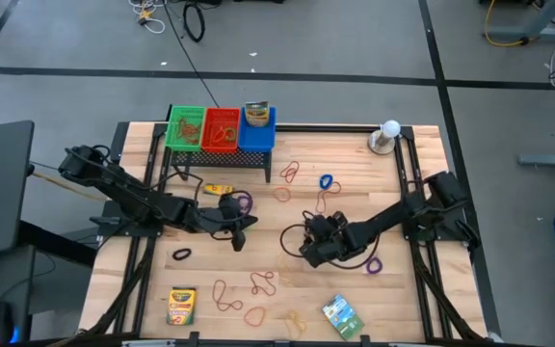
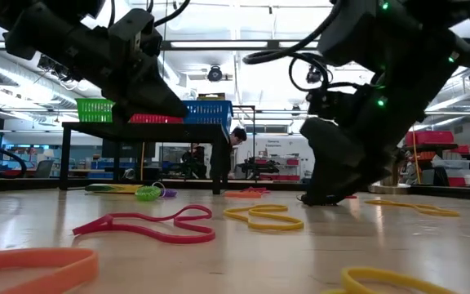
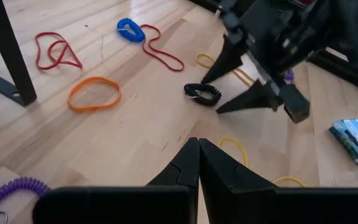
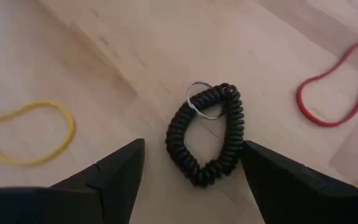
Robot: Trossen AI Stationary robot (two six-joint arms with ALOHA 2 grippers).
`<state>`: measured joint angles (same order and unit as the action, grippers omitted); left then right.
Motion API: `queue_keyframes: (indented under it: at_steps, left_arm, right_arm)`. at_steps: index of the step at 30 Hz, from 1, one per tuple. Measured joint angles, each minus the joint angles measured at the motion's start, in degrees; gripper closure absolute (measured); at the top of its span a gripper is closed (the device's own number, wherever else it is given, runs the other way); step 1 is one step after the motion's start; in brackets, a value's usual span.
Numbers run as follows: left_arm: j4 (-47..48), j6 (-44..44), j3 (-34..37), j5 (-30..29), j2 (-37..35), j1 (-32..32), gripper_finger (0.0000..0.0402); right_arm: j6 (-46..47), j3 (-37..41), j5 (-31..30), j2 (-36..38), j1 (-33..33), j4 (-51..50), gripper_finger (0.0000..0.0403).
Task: Pick & Place Office Desk Supplies
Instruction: Put the black spring rubber band into the red bin on the shelf
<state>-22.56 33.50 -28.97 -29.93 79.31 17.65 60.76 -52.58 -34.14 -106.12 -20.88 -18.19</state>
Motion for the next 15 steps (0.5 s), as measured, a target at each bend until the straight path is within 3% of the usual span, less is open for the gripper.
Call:
queue_keyframes:
  at_steps: [6, 15]
  left_arm:
    - [-1.1, -1.1, 0.0, 0.0, 0.0, 0.0, 0.0392]
    - [-1.3, 7.6, 0.0, 2.0, 0.0, -2.2, 0.0392]
  right_arm:
    - [7.1, 0.4, 0.1, -1.3, -0.1, 1.0, 0.0146]
    - [7.6, 0.5, 1.0, -0.8, 0.1, 2.2, 0.0275]
